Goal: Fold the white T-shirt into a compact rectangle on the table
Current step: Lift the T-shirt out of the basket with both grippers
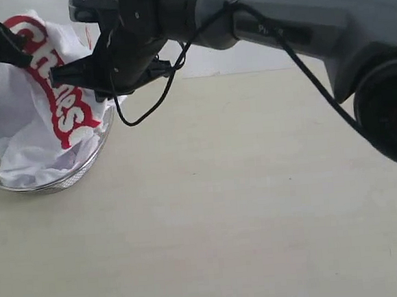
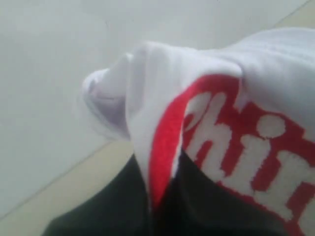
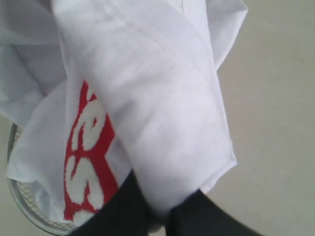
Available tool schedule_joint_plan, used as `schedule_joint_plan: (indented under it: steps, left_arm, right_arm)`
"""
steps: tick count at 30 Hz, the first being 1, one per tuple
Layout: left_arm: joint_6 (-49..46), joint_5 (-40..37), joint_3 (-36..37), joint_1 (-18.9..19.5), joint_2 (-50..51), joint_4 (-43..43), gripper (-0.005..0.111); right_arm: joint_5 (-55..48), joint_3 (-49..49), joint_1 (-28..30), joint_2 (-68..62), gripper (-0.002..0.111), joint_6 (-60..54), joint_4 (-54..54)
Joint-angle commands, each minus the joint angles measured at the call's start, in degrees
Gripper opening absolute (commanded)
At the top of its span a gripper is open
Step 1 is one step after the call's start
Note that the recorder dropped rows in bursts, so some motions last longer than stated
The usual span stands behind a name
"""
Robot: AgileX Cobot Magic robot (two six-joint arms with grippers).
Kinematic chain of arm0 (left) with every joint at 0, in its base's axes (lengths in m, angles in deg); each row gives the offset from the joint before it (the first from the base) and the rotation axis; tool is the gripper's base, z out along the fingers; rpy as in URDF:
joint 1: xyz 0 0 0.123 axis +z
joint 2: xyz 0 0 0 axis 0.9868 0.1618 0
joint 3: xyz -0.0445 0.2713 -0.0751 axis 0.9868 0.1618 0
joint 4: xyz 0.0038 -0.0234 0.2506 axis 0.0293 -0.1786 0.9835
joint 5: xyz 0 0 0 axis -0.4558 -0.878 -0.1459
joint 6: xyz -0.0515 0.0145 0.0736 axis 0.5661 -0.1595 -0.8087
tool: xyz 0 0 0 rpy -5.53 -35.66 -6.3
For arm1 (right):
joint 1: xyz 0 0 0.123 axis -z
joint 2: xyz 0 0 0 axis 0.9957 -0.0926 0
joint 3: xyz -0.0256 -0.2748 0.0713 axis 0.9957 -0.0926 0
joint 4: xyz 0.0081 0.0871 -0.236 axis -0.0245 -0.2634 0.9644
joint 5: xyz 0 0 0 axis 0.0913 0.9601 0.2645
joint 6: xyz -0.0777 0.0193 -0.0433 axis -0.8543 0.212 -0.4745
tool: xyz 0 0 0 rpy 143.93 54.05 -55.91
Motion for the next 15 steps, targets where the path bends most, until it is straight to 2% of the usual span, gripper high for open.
schedule_joint_plan:
  steps: [1, 5, 9, 15]
  left_arm:
    - [1.82, -2.38, -0.35, -0.12, -3.5, -0.44, 0.005]
    - [3.94, -4.21, -0.35, -0.12, -5.84, 0.07, 0.005]
    - [6.76, -6.53, -0.35, -0.12, -6.96, 4.61, 0.005]
    - [12.07, -7.74, -0.35, -0.12, -9.13, 9.19, 0.005]
  right_arm:
    - [-0.12, 0.15, 0.36, 4.17, 0.0, -0.38, 0.72]
    - [-1.79, 0.15, -0.08, 6.85, 0.0, -0.92, 1.2]
    - [-3.19, -0.11, -1.61, 8.03, 0.0, -0.81, 2.47]
    - [2.1, -7.73, -4.11, 12.78, 0.0, 2.46, 7.68]
